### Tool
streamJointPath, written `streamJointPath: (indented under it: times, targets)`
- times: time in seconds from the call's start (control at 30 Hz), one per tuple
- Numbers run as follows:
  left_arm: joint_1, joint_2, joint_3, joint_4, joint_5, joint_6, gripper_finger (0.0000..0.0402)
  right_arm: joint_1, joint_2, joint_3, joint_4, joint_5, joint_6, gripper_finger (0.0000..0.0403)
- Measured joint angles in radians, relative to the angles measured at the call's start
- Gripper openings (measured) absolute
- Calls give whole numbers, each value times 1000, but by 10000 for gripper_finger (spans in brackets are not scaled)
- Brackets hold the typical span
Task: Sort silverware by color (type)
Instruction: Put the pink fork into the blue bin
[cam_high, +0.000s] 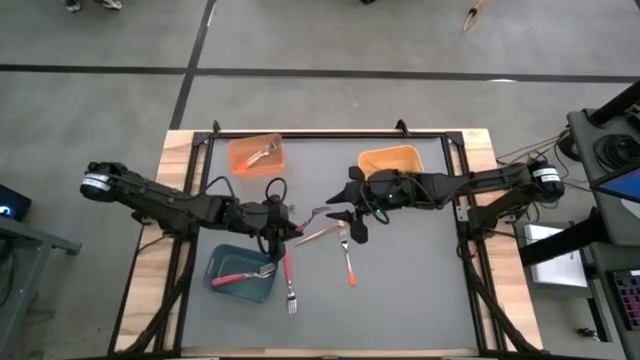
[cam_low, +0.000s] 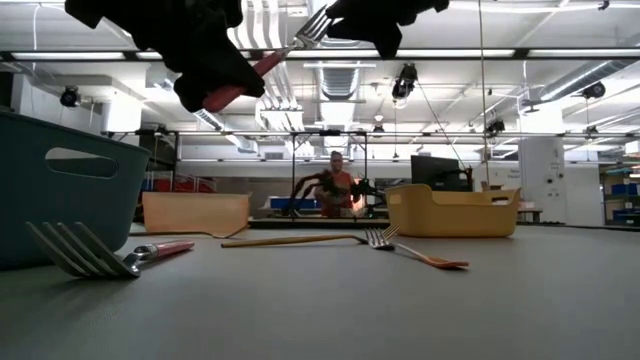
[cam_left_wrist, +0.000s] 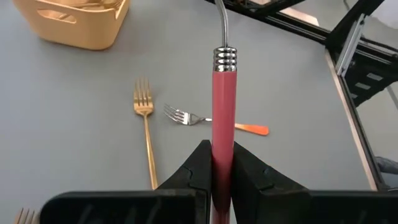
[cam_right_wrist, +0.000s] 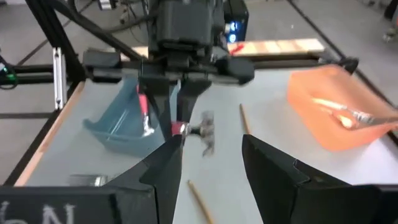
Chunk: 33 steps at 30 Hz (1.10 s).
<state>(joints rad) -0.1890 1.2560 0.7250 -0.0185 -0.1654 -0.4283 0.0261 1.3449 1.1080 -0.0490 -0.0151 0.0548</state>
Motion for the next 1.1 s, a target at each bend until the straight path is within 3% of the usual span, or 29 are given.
streamJointPath:
  times: [1.1]
  targets:
    - [1,6,0,93,-38,47,14,0,0,0,92,1,-34,134]
